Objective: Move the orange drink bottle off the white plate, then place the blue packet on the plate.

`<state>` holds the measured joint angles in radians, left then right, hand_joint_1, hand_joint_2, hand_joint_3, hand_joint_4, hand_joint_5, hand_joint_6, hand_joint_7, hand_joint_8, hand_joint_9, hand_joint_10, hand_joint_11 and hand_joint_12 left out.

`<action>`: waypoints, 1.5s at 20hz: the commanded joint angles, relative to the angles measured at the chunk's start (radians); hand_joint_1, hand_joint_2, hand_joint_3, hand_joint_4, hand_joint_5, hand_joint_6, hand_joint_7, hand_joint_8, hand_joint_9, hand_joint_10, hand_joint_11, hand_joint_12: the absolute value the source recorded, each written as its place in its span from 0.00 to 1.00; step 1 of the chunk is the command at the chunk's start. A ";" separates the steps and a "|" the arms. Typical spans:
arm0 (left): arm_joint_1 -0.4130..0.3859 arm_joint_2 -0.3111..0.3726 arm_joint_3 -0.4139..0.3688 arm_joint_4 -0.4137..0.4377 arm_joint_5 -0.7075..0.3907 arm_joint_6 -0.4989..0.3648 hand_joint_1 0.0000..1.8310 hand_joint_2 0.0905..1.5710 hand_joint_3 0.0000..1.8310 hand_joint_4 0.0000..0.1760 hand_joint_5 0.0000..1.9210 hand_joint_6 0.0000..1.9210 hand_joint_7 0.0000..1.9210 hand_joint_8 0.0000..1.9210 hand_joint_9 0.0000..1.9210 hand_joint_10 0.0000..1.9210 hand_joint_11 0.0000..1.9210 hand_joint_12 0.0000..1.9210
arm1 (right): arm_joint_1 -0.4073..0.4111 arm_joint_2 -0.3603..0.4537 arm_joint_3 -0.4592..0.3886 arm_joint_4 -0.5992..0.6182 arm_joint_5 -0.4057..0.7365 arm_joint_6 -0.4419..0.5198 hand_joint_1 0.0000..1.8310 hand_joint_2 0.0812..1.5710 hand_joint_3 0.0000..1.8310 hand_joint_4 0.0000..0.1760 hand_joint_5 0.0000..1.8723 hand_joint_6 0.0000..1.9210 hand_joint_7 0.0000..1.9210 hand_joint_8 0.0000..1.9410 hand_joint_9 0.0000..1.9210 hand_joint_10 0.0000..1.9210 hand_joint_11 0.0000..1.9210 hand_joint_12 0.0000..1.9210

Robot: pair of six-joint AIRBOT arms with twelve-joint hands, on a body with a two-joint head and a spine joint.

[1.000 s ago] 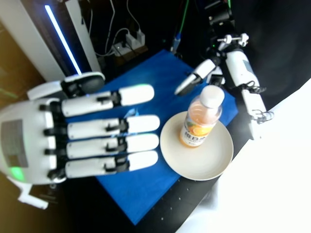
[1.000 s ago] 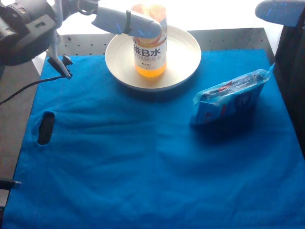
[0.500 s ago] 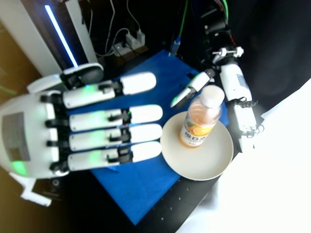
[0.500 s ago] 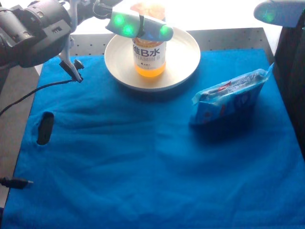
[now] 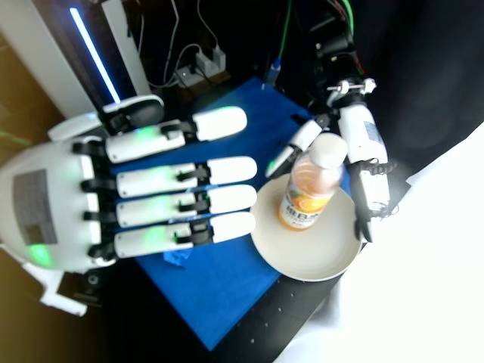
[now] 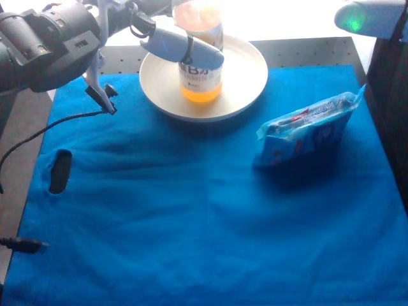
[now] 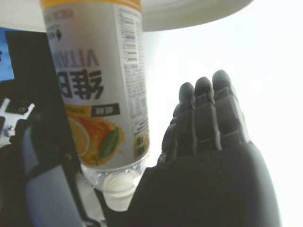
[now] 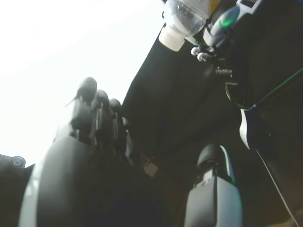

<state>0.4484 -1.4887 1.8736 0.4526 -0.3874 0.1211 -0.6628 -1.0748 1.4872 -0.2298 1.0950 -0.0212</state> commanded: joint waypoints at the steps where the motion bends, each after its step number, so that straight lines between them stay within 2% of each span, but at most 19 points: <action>1: 0.007 -0.011 0.020 -0.010 -0.124 -0.048 0.60 0.63 0.00 0.00 0.36 0.01 0.40 0.01 0.39 0.01 0.14 0.46 | 0.018 0.000 -0.001 0.050 0.108 0.009 0.27 0.58 0.00 0.42 0.01 0.00 0.11 0.01 0.07 0.00 0.00 0.23; 2: 0.014 -0.021 0.039 0.000 -0.141 -0.093 0.73 0.64 0.00 0.00 0.49 0.34 0.57 0.26 0.54 0.39 0.32 0.54 | 0.018 0.000 -0.002 0.050 0.108 0.009 0.27 0.58 0.00 0.38 0.01 0.00 0.11 0.00 0.07 0.00 0.00 0.21; 3: 0.019 -0.030 0.054 0.005 -0.148 -0.122 0.75 0.65 0.00 0.00 0.50 0.42 0.57 0.37 0.58 0.47 0.40 0.54 | 0.018 0.000 -0.003 0.050 0.109 0.009 0.27 0.59 0.00 0.37 0.02 0.00 0.12 0.00 0.08 0.00 0.00 0.20; 4: 0.020 -0.033 0.060 0.005 -0.147 -0.125 0.70 0.68 0.00 0.00 0.53 0.37 0.52 0.58 0.50 0.44 0.33 0.69 | 0.018 0.000 -0.003 0.050 0.110 0.009 0.28 0.59 0.00 0.37 0.02 0.00 0.12 0.01 0.08 0.00 0.00 0.19; 5: 0.020 -0.034 0.063 0.008 -0.140 -0.125 0.74 0.70 0.00 0.00 0.52 0.38 0.47 0.60 0.47 0.64 0.28 0.72 | 0.018 -0.001 -0.003 0.050 0.110 0.009 0.27 0.59 0.00 0.36 0.02 0.00 0.13 0.01 0.08 0.00 0.00 0.19; 7: 0.020 -0.036 0.069 0.008 -0.137 -0.125 0.75 0.69 0.00 0.00 0.50 0.42 0.50 0.53 0.49 0.65 0.30 0.71 | 0.018 -0.002 -0.003 0.050 0.110 0.009 0.27 0.59 0.00 0.35 0.03 0.01 0.13 0.01 0.09 0.01 0.02 0.20; 10: 0.020 -0.033 0.079 0.008 -0.187 -0.178 0.74 0.70 0.00 0.00 0.53 0.39 0.48 0.57 0.42 0.72 0.23 0.70 | 0.018 -0.002 -0.003 0.050 0.112 0.009 0.26 0.59 0.00 0.28 0.03 0.00 0.13 0.00 0.07 0.00 0.00 0.18; 11: 0.020 -0.029 0.084 0.013 -0.219 -0.218 0.74 0.69 0.00 0.00 0.52 0.44 0.51 0.51 0.44 0.68 0.25 0.64 | 0.018 -0.002 -0.004 0.050 0.112 0.009 0.26 0.59 0.00 0.26 0.03 0.00 0.14 0.00 0.07 0.00 0.00 0.18; 12: 0.016 -0.020 0.089 0.029 -0.273 -0.275 0.69 0.68 0.00 0.00 0.54 0.41 0.52 0.54 0.45 0.42 0.28 0.62 | 0.018 -0.002 -0.007 0.050 0.114 0.009 0.27 0.59 0.00 0.24 0.04 0.00 0.14 0.00 0.07 0.00 0.00 0.17; 13: 0.011 -0.012 0.085 0.040 -0.297 -0.298 0.68 0.68 0.00 0.00 0.58 0.35 0.50 0.58 0.48 0.30 0.31 0.61 | 0.018 -0.002 -0.010 0.050 0.116 0.009 0.27 0.59 0.00 0.25 0.04 0.00 0.15 0.01 0.08 0.00 0.00 0.17; 14: 0.004 0.009 0.067 0.057 -0.327 -0.317 0.68 0.67 0.00 0.00 0.57 0.36 0.51 0.56 0.52 0.22 0.33 0.63 | 0.018 -0.002 -0.013 0.050 0.119 0.009 0.26 0.60 0.00 0.24 0.03 0.00 0.15 0.00 0.07 0.00 0.00 0.14; 16: -0.004 0.057 0.021 0.066 -0.372 -0.324 0.67 0.69 0.00 0.00 0.57 0.44 0.47 0.55 0.50 0.10 0.23 0.64 | 0.018 -0.002 -0.016 0.050 0.121 0.009 0.28 0.61 0.00 0.22 0.04 0.00 0.13 0.00 0.07 0.00 0.00 0.10; 19: -0.009 0.119 -0.031 0.113 -0.444 -0.395 0.67 0.69 0.00 0.00 0.56 0.48 0.45 0.56 0.51 0.03 0.30 0.57 | 0.018 -0.002 -0.017 0.051 0.121 0.009 0.28 0.61 0.00 0.28 0.05 0.00 0.14 0.00 0.07 0.00 0.02 0.10; 22: -0.008 0.178 -0.088 0.167 -0.466 -0.420 0.66 0.71 0.00 0.00 0.52 0.52 0.44 0.60 0.50 0.01 0.25 0.65 | 0.018 -0.002 -0.018 0.051 0.121 0.009 0.28 0.60 0.00 0.32 0.04 0.00 0.15 0.00 0.07 0.00 0.01 0.10; 24: -0.010 0.211 -0.124 0.199 -0.480 -0.426 0.66 0.71 0.00 0.17 0.49 0.54 0.46 0.59 0.53 0.02 0.26 0.65 | 0.018 -0.001 -0.019 0.053 0.121 0.009 0.29 0.59 0.00 0.35 0.04 0.00 0.14 0.00 0.08 0.01 0.04 0.12; 25: -0.010 0.227 -0.140 0.222 -0.489 -0.442 0.66 0.71 0.00 0.14 0.51 0.50 0.47 0.59 0.53 0.02 0.25 0.65 | 0.018 -0.001 -0.019 0.054 0.121 0.009 0.30 0.61 0.00 0.33 0.03 0.00 0.14 0.00 0.08 0.00 0.04 0.12; 26: -0.010 0.236 -0.150 0.236 -0.494 -0.449 0.67 0.70 0.00 0.00 0.55 0.44 0.46 0.60 0.52 0.01 0.24 0.60 | 0.018 -0.001 -0.018 0.056 0.121 0.009 0.31 0.61 0.00 0.34 0.03 0.00 0.13 0.00 0.08 0.00 0.04 0.13; 29: 0.001 0.282 -0.212 0.283 -0.509 -0.450 0.67 0.70 0.00 0.00 0.53 0.50 0.46 0.58 0.53 0.01 0.27 0.56 | 0.018 -0.001 -0.015 0.058 0.121 0.009 0.31 0.61 0.00 0.41 0.04 0.00 0.14 0.00 0.10 0.01 0.07 0.14; 30: 0.007 0.289 -0.226 0.294 -0.518 -0.450 0.66 0.70 0.00 0.08 0.53 0.50 0.47 0.56 0.55 0.01 0.30 0.53 | 0.018 -0.001 -0.014 0.059 0.121 0.009 0.32 0.62 0.00 0.41 0.04 0.00 0.14 0.00 0.10 0.01 0.08 0.15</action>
<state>0.4667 -1.2011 1.6470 0.8288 -0.7979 -0.3084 -0.6628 -1.0767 1.4708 -0.2226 1.1069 -0.0212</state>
